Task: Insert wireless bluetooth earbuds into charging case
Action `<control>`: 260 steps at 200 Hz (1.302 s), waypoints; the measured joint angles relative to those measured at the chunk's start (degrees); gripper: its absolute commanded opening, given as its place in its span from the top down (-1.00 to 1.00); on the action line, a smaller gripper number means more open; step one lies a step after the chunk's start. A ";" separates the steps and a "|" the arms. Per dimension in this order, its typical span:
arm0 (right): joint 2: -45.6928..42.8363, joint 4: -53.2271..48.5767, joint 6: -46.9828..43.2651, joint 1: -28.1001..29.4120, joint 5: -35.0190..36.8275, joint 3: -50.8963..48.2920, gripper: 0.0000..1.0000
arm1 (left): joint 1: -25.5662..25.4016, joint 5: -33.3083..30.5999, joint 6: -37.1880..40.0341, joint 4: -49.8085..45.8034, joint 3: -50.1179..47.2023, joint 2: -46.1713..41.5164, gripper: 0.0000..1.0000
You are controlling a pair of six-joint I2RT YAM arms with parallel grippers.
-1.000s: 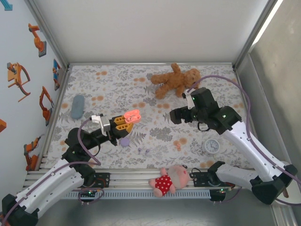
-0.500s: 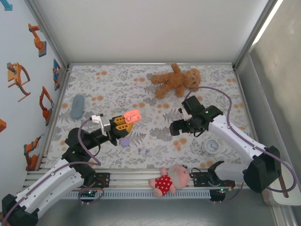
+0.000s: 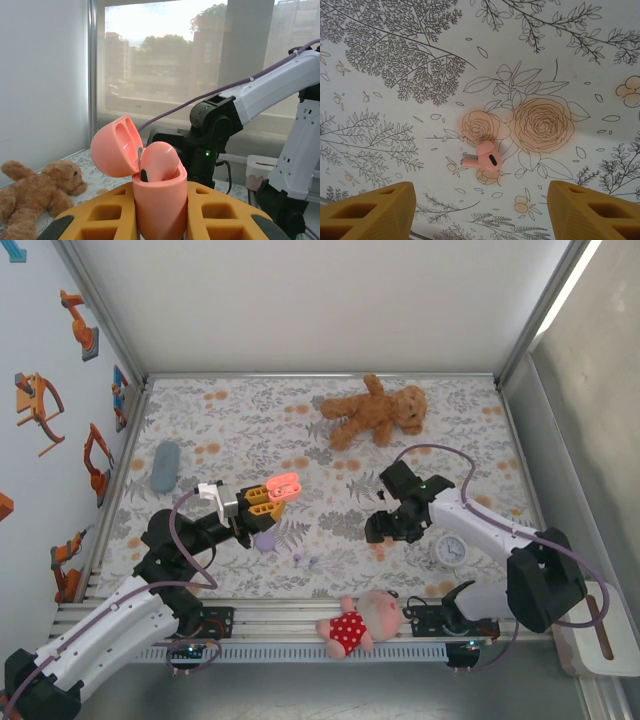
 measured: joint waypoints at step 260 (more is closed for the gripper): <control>8.92 8.90 3.48 0.79 -8.17 -3.41 -0.28 | 0.00 -1.01 0.46 -2.56 0.00 -1.88 1.00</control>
